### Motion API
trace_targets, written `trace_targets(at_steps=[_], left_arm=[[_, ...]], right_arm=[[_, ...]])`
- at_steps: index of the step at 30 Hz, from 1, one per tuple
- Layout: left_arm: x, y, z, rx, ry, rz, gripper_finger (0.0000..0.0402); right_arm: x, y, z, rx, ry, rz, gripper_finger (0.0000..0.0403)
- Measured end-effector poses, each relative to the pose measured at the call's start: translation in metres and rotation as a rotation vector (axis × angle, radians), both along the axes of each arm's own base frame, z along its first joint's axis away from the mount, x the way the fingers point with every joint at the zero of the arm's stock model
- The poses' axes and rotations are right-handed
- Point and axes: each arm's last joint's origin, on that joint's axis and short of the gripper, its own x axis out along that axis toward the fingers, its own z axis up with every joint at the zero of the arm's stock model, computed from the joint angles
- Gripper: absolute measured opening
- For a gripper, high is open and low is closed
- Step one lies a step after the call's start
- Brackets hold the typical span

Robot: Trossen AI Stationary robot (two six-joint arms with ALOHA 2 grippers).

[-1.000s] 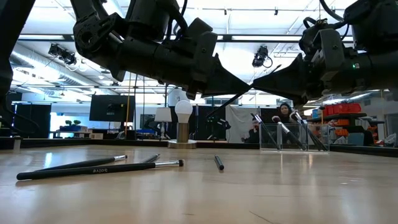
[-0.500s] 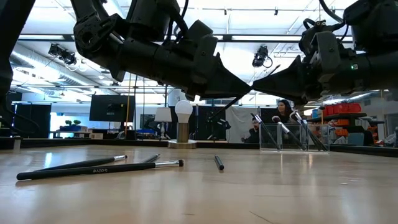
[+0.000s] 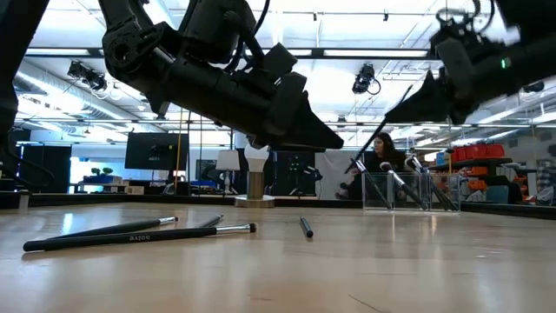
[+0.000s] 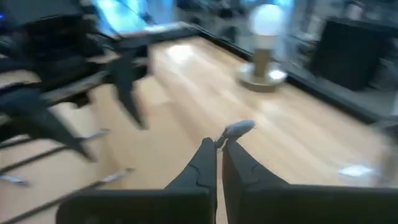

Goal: Put items in baskets/containers
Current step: Put the silver eyeshadow brush into the transparent organizer

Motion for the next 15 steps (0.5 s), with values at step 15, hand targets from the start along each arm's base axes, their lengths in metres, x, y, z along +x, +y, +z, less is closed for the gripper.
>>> trace_targets(at_steps=[15], left_arm=[[0.000,0.000,0.000,-0.001,-0.001,0.000,0.0259]], right_arm=[[-0.037,-0.085,0.123,0.196,0.416,-0.472,0.0000]])
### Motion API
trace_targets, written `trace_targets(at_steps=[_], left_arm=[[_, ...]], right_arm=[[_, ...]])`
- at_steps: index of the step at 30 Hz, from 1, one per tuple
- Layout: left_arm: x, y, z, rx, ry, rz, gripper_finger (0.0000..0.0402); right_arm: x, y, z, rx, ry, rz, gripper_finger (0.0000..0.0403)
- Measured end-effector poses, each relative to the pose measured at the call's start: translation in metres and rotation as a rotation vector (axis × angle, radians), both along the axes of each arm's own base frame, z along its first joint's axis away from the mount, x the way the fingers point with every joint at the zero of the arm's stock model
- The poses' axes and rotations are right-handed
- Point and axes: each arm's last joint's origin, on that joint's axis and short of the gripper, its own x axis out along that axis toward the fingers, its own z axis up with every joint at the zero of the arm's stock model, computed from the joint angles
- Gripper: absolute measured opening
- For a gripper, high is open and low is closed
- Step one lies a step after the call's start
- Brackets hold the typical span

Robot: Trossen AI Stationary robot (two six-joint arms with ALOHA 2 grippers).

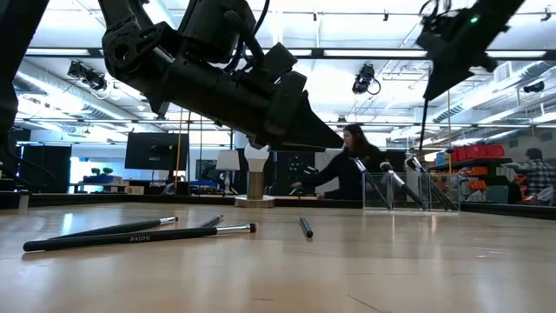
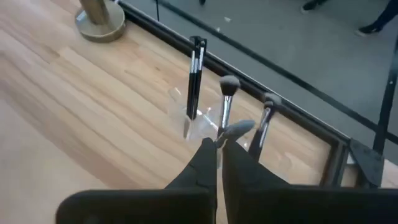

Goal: Put items in baskets/containers
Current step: Put the silver eyeshadow brush into the transparent organizer

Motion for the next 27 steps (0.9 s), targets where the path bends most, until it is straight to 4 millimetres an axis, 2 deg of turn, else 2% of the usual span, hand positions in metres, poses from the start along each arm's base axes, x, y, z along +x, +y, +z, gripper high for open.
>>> trace_targets(at_steps=[5,12,20,27], left_arm=[[0.000,0.000,0.000,0.001,0.004,0.001,0.0259],[0.000,0.000,-0.001,0.002,0.006,0.001,0.0259],[0.000,0.000,-0.001,0.002,0.007,0.001,0.0259],[0.000,0.000,-0.001,0.002,0.007,0.001,0.0259]], right_arm=[[0.012,-0.043,0.000,0.067,0.035,0.018,0.0000],[0.026,-0.091,-0.032,0.257,0.138,0.056,0.0000],[0.035,-0.117,-0.066,0.359,0.265,0.049,0.0005],[0.039,-0.128,-0.076,0.366,0.280,0.063,0.0022]])
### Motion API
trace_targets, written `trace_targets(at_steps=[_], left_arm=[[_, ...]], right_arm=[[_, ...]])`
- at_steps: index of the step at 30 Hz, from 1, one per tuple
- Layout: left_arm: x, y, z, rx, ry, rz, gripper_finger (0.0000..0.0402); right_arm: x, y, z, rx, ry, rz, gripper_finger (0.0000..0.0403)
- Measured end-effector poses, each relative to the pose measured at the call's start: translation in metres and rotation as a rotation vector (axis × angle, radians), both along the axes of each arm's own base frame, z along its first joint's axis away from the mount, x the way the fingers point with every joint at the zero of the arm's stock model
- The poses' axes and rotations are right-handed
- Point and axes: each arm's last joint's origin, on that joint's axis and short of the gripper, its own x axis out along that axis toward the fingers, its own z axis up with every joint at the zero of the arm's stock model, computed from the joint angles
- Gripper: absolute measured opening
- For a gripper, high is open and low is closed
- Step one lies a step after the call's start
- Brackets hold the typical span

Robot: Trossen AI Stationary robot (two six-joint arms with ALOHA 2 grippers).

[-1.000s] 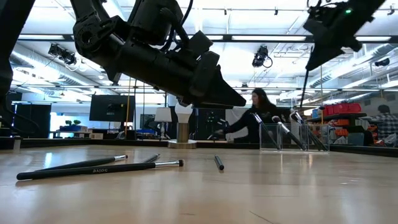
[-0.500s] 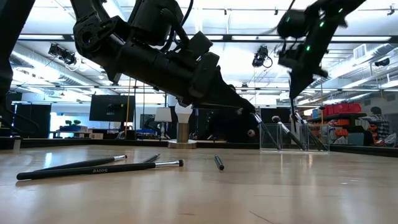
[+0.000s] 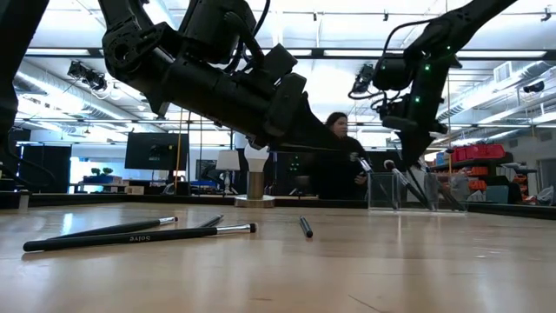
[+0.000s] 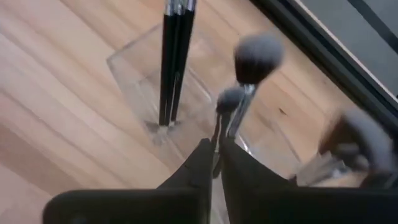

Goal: Put items in baskets/containers
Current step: Put the silver eyeshadow brush into the transparent organizer

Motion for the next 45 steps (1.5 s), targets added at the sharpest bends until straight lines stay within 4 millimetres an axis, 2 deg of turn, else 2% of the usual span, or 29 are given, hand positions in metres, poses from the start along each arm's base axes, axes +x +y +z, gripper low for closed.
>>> trace_targets(at_steps=[9,15,20,24,28,31,33,37,40,45], left_arm=[[0.000,0.000,0.000,0.000,0.000,0.000,0.0259],[0.000,0.000,0.000,-0.001,-0.001,0.000,0.0259],[0.000,0.000,0.000,-0.001,-0.001,0.000,0.0259],[-0.001,-0.003,-0.001,0.004,0.013,0.001,0.0259],[-0.007,-0.013,-0.001,0.050,0.073,0.057,0.0259],[-0.019,-0.024,0.008,0.084,0.142,0.109,0.0259],[-0.028,-0.033,0.014,0.095,0.186,0.133,0.0259],[-0.046,-0.050,0.024,0.102,0.234,0.171,0.0259],[-0.056,-0.060,0.023,0.098,0.237,0.190,0.0259],[-0.064,-0.078,0.014,0.015,0.219,0.186,0.0259]], right_arm=[[0.003,-0.009,0.004,-0.074,-0.054,-0.003,0.0099],[-0.004,-0.004,0.022,-0.197,-0.059,-0.029,0.0133],[-0.001,0.025,0.048,-0.253,-0.181,0.041,0.0126],[0.019,0.072,0.056,-0.272,-0.321,0.206,0.0111],[0.041,0.131,0.039,-0.276,-0.507,0.439,0.0094],[0.048,0.172,0.013,-0.273,-0.683,0.587,0.0082],[0.046,0.195,-0.009,-0.250,-0.756,0.666,0.0074],[0.043,0.231,-0.045,-0.200,-0.874,0.769,0.0062],[0.047,0.255,-0.067,-0.146,-0.908,0.830,0.0056],[0.070,0.289,-0.095,-0.074,-0.903,0.921,0.0051]])
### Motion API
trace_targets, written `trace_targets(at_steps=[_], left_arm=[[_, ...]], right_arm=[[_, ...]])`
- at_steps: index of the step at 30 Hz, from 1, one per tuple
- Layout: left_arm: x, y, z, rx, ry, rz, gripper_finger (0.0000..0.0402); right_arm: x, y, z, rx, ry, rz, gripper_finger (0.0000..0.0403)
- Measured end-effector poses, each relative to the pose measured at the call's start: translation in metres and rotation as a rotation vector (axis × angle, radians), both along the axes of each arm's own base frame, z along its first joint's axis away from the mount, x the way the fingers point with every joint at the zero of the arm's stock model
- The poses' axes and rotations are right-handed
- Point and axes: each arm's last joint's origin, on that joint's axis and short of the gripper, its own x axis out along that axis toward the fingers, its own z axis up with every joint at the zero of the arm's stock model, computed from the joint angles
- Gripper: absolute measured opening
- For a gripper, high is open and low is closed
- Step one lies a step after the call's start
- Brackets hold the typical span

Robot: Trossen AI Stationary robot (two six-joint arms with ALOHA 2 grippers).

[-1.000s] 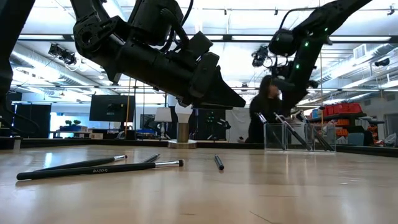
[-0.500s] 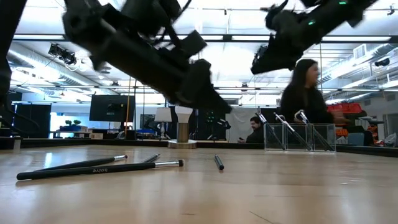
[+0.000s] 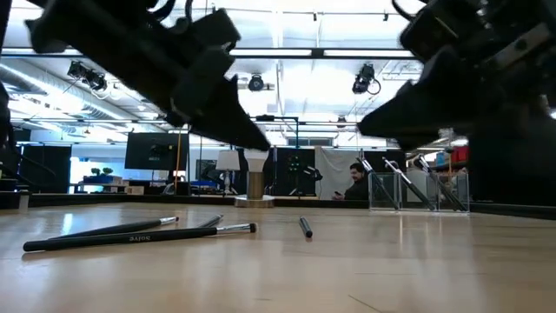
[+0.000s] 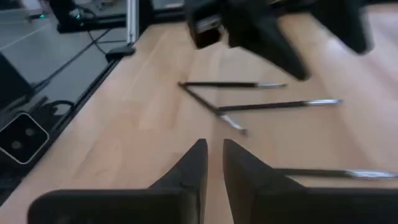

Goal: Put items in baskets/containers
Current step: Put the silver eyeshadow brush into the transparent organizer

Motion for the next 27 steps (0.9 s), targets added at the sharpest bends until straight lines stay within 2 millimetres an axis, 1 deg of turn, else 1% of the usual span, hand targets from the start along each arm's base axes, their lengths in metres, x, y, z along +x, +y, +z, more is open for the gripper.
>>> trace_targets(at_steps=[2,4,5,7,8,11,13,16,19,22,27], left_arm=[[-0.004,-0.006,-0.005,-0.018,-0.003,0.007,0.0259],[-0.004,-0.012,-0.008,-0.055,-0.032,0.016,0.0259],[-0.006,-0.014,-0.010,-0.054,-0.033,0.025,0.0259],[-0.003,-0.019,-0.014,-0.094,-0.075,0.036,0.0259],[-0.004,-0.020,-0.016,-0.092,-0.075,0.046,0.0259],[0.000,-0.025,-0.023,-0.125,-0.126,0.060,0.0259],[0.001,-0.027,-0.028,-0.129,-0.143,0.062,0.0259],[0.006,-0.030,-0.034,-0.146,-0.187,0.066,0.0259],[0.011,-0.033,-0.039,-0.162,-0.214,0.067,0.0259],[0.013,-0.031,-0.040,-0.161,-0.219,0.074,0.0259],[0.014,-0.029,-0.039,-0.134,-0.223,0.083,0.0259]], right_arm=[[0.010,0.004,-0.008,0.023,0.031,-0.017,0.0056],[0.025,0.005,-0.013,0.063,0.083,-0.073,0.0068],[0.030,0.004,-0.015,0.067,0.121,-0.093,0.0078],[0.040,0.004,-0.019,0.043,0.209,-0.124,0.0104],[0.046,0.004,-0.020,0.025,0.245,-0.139,0.0120],[0.059,0.006,-0.017,-0.060,0.314,-0.226,0.0175],[0.069,0.005,-0.012,-0.115,0.318,-0.303,0.0210],[0.075,0.001,-0.004,-0.172,0.317,-0.438,0.0246],[0.075,-0.005,-0.003,-0.155,0.315,-0.555,0.0258],[0.076,-0.011,-0.008,-0.085,0.324,-0.624,0.0258],[0.082,-0.014,-0.025,-0.052,0.329,-0.637,0.0248]])
